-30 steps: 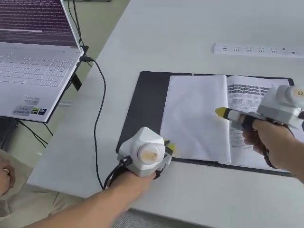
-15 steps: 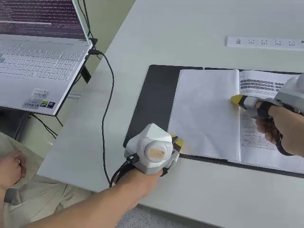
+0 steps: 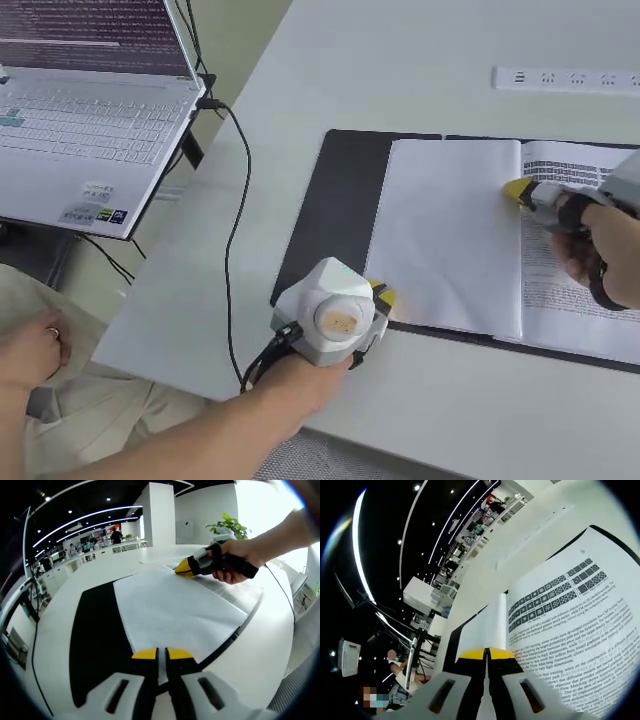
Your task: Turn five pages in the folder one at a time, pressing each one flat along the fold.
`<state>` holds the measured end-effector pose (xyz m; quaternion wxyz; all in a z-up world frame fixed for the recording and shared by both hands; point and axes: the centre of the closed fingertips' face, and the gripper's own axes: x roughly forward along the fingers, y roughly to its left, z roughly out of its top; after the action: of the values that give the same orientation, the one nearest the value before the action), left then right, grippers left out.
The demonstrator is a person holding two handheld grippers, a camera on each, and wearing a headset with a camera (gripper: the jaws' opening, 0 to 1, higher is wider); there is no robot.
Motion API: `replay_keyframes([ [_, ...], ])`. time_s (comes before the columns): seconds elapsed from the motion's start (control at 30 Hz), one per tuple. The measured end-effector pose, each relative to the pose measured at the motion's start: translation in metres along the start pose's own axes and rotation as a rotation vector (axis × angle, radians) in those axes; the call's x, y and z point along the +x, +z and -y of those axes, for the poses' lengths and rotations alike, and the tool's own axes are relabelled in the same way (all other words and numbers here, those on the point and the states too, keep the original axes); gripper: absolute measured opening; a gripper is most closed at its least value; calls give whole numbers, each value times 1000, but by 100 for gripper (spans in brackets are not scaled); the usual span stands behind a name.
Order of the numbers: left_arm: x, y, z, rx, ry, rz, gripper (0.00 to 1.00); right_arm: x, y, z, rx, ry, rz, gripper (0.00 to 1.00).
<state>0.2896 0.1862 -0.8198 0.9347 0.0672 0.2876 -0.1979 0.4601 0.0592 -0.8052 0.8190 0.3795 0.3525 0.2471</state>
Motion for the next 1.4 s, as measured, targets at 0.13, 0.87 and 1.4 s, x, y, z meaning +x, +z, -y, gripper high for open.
replay_keyframes([
  [0.13, 0, 0, 0, 2, 2, 1, 4, 4, 6, 2, 25, -1, 16, 0],
  [0.87, 0, 0, 1, 6, 7, 2, 4, 33, 46, 8, 119, -2, 65, 0],
  [1.4, 0, 0, 0, 5, 8, 4, 4, 45, 61, 12, 177, -7, 94, 0],
])
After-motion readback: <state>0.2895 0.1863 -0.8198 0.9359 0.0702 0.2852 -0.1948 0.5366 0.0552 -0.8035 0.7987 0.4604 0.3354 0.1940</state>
